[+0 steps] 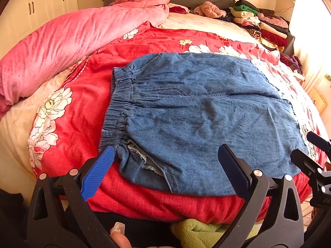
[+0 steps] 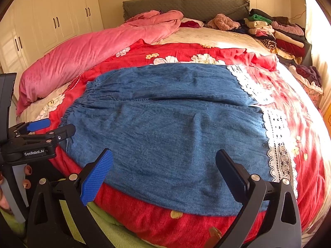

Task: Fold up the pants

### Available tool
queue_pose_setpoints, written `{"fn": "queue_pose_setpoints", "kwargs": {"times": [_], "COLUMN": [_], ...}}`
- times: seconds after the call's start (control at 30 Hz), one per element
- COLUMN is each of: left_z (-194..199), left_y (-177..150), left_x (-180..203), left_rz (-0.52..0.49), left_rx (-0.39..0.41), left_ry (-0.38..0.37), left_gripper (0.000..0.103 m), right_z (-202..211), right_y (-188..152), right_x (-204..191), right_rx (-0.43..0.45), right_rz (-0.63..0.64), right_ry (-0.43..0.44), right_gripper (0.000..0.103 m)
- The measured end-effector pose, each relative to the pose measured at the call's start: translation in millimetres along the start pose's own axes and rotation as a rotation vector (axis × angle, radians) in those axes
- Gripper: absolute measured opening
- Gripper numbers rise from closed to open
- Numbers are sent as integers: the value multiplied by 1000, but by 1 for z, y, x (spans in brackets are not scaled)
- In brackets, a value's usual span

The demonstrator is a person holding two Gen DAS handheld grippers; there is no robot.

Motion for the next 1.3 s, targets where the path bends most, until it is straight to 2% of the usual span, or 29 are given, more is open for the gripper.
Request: {"fn": "queue_pose_setpoints", "kwargs": {"times": [0.2,0.33,0.7,1.0,1.17,1.3], "left_z": [-5,-11,-26,-45,-62,-80], "left_y": [6,14,49,89,115,134], "left_x": [-7,-19,-60,-87,-102,-111], "left_rz": [9,28,90,132,147,149], "left_rx": [-9,-14,-26,-52,-74,-102], "left_ry": [6,3,22,12,20,16], "left_gripper": [94,94,94,94,94,94], "right_z": [-3,-4,-31,-56,-81,-98], "right_y": [24,46,110,160,189,207], "right_x": [4,9,24,21,16,8], "right_rx": [3,31,41,14,-37,-52], "right_rz": [-6,10,40,86,113,173], "right_ry": [32,15,-35,14,94,79], "right_gripper": [99,99,99,99,99,99]}}
Point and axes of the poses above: each gripper's, at about its wrist camera, not at the fingertips, and z roughly against the way its jaws point, x to its right, y to its top, the point moved 1 cm from there along -z, roughly the way its jaws point, and after that the axes turned 14 degrees about -x, right-handed, at the moved point
